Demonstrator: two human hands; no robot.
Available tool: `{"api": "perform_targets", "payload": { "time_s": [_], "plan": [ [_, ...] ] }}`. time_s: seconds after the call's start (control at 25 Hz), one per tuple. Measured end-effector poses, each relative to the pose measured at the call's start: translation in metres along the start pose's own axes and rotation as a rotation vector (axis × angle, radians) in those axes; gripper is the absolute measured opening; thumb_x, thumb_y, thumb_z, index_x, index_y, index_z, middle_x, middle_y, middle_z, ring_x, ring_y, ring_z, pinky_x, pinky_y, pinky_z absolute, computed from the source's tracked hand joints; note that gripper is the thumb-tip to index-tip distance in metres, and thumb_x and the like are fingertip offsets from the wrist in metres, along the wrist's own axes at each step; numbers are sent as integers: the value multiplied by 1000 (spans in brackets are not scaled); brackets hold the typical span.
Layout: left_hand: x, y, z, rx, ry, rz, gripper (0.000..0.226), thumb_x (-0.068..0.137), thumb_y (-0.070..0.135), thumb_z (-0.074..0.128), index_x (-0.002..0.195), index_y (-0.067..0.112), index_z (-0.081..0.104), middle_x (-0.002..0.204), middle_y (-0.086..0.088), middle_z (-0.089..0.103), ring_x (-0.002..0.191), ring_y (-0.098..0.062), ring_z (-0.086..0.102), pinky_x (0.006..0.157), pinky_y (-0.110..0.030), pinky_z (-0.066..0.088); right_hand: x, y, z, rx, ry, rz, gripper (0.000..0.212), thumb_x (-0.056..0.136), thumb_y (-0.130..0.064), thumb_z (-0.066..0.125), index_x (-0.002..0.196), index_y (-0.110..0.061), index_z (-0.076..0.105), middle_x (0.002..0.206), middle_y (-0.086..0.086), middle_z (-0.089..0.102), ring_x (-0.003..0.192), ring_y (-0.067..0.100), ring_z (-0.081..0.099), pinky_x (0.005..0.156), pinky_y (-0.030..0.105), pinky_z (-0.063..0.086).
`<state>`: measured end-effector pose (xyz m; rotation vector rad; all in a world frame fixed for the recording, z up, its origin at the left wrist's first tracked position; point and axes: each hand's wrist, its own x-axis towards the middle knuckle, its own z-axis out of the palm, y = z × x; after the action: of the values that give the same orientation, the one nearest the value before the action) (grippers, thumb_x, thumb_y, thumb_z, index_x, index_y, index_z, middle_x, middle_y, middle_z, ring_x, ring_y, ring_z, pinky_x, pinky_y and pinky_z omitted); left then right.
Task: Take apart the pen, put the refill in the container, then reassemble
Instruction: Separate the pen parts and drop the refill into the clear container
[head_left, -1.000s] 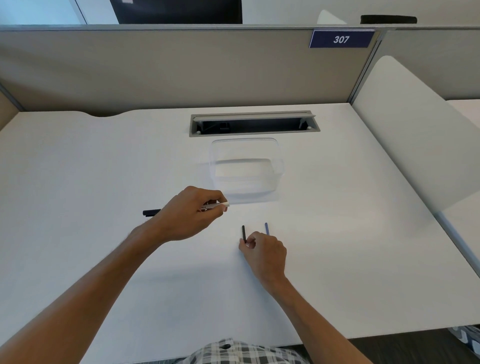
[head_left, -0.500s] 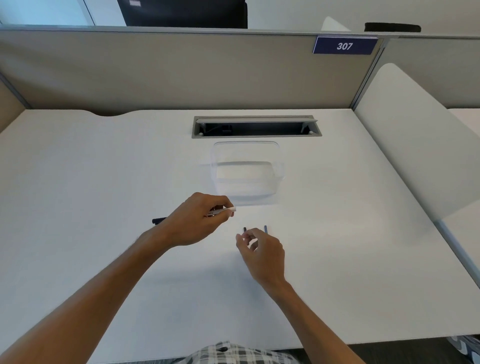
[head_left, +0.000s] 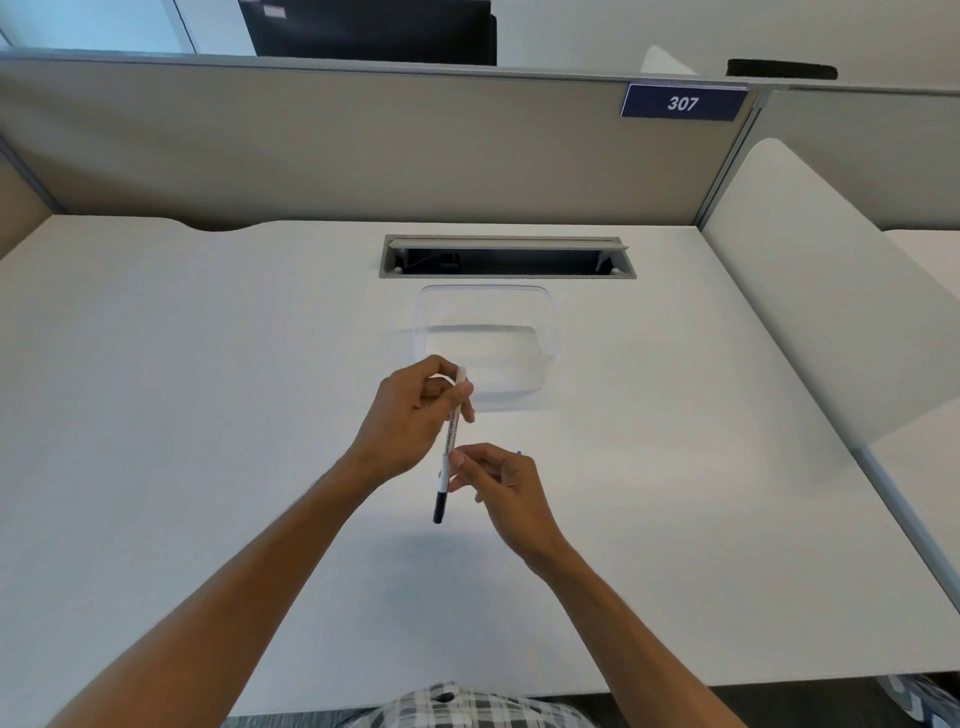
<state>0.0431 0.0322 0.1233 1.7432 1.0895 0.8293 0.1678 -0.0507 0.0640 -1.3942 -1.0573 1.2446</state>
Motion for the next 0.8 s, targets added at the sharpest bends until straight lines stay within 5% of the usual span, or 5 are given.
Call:
{"api": "perform_targets", "payload": {
  "time_s": [0.16, 0.4, 0.8],
  "plan": [
    [2, -5, -3, -187, 111, -96, 18, 94, 24, 62, 97, 7, 65, 81, -4, 77, 85, -18, 72, 84, -35, 56, 0, -7, -14, 38, -16, 16, 24, 96, -26, 63, 94, -6, 75, 87, -4, 75, 75, -2, 65, 71, 15, 46],
    [1, -13, -11, -300, 244, -222, 16, 84, 23, 73, 87, 7, 71, 77, -2, 69, 70, -12, 63, 56, -22, 47, 7, -17, -26, 148, 44, 79, 6, 88, -17, 73, 84, -14, 71, 72, 0, 72, 66, 12, 66, 63, 23, 42],
    [-19, -28, 2, -529, 133, -406, 8, 89, 19, 68, 91, 12, 72, 88, -6, 75, 80, -17, 71, 67, -28, 48, 23, -23, -27, 504, 235, 213, 9, 90, -19, 70, 83, -21, 74, 74, -10, 70, 80, 7, 66, 74, 25, 43]
  ]
}}
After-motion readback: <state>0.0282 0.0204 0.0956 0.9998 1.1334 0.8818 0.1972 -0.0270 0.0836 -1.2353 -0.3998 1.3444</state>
